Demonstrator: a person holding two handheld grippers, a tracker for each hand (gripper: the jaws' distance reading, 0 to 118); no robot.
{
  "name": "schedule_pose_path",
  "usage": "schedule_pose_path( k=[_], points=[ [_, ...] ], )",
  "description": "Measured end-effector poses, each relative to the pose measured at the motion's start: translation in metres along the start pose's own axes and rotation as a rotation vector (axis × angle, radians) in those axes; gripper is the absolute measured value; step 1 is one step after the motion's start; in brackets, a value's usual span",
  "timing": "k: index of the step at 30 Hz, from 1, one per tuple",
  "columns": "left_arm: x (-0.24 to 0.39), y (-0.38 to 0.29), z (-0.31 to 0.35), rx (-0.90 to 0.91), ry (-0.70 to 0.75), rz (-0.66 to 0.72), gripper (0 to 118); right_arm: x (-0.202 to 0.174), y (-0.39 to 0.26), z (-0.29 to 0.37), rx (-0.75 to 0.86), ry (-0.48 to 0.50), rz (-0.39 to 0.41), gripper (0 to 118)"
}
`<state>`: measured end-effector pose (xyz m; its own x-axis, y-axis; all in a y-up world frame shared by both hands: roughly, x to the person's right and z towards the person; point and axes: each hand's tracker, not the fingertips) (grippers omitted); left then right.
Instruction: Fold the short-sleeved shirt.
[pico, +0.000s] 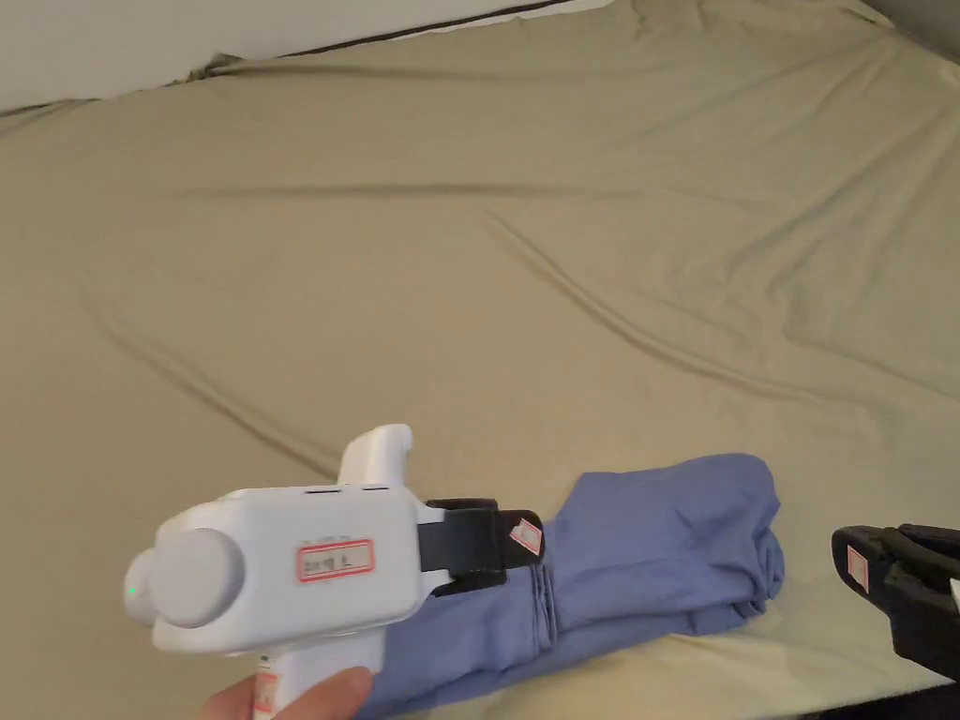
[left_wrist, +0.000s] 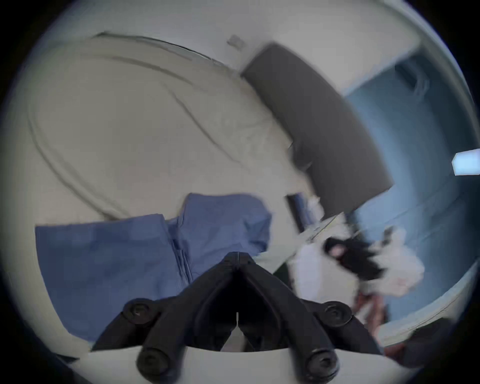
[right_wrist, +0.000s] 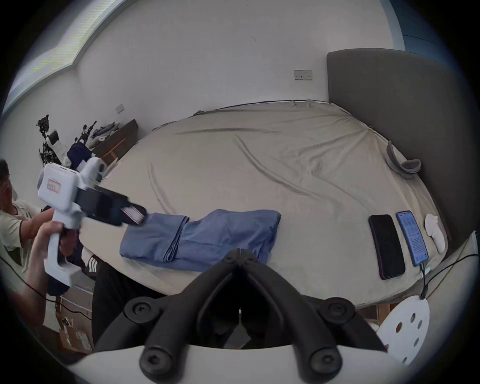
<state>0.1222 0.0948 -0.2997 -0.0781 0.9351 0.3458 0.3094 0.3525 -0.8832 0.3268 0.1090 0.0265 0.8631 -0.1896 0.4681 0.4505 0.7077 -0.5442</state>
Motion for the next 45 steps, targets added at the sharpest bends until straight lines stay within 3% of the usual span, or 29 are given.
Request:
schedule_pose_path(
  k=[2,4,5,7,10,13,15,16,17,18,19,20,21,23,24,27,29,33,37,39,42,45],
  points=[
    [-0.015,0.014,0.058,0.091,-0.068,0.142,5,-0.003,0.001,-0.001,-0.005,0.009,0.004,2],
    [-0.041,0.02,0.113,0.137,-0.077,0.286,89,-0.008,0.0,-0.005,-0.018,0.012,0.014,2],
    [-0.055,0.02,0.139,0.155,-0.059,0.301,97,-0.01,0.0,-0.007,-0.026,0.012,0.02,2],
    [-0.08,0.015,0.178,0.174,0.014,0.326,97,-0.016,-0.002,-0.014,-0.048,0.016,0.033,2],
    [-0.126,0.008,0.202,0.053,0.182,0.383,97,-0.027,-0.005,-0.024,-0.079,0.03,0.054,2],
    [-0.161,-0.003,0.2,-0.034,0.175,0.501,97,-0.037,-0.006,-0.033,-0.105,0.055,0.066,2],
    [-0.152,0.006,0.2,0.112,-0.055,0.506,97,-0.04,-0.005,-0.038,-0.101,0.053,0.066,2],
    [-0.179,0.004,0.213,0.035,0.461,0.318,97,-0.04,-0.003,-0.041,-0.101,0.062,0.06,2],
    [-0.185,0.003,0.193,0.014,0.396,0.322,96,-0.04,-0.002,-0.043,-0.101,0.071,0.053,2],
    [-0.196,-0.002,0.174,-0.045,0.429,0.335,77,-0.041,-0.001,-0.046,-0.101,0.079,0.052,2],
    [-0.201,-0.006,0.161,-0.048,0.378,0.347,70,-0.042,0.001,-0.048,-0.103,0.083,0.057,2],
    [-0.205,-0.011,0.138,-0.04,0.324,0.397,52,-0.043,0.002,-0.049,-0.104,0.082,0.07,2],
    [-0.205,-0.018,0.126,-0.034,0.355,0.436,52,-0.044,0.003,-0.05,-0.105,0.078,0.079,2],
    [-0.21,-0.016,0.118,-0.045,0.359,0.376,36,-0.04,0.003,-0.05,-0.106,0.075,0.079,2],
    [-0.207,-0.015,0.121,-0.036,0.368,0.339,34,-0.037,0.003,-0.05,-0.107,0.077,0.075,2],
    [-0.201,-0.015,0.153,0.02,0.34,0.405,28,-0.029,0.001,-0.049,-0.113,0.063,0.069,2],
    [-0.189,-0.011,0.177,0.028,0.472,0.355,26,-0.024,0.0,-0.047,-0.117,0.047,0.072,2],
    [-0.165,0.002,0.218,0.039,0.516,0.32,22,-0.02,-0.001,-0.04,-0.105,0.037,0.065,2],
    [-0.126,0.016,0.245,0.091,0.75,0.248,22,-0.018,0.001,-0.034,-0.086,0.036,0.064,2],
    [-0.094,0.023,0.236,0.089,1.005,0.194,22,-0.016,0.001,-0.031,-0.076,0.031,0.058,2],
    [-0.053,0.026,0.188,-0.035,1.286,-0.043,22,-0.013,0.001,-0.029,-0.063,0.034,0.048,2],
    [-0.039,0.026,0.132,-0.101,1.133,-0.026,22,-0.01,0.001,-0.027,-0.049,0.046,0.045,2]
  ],
)
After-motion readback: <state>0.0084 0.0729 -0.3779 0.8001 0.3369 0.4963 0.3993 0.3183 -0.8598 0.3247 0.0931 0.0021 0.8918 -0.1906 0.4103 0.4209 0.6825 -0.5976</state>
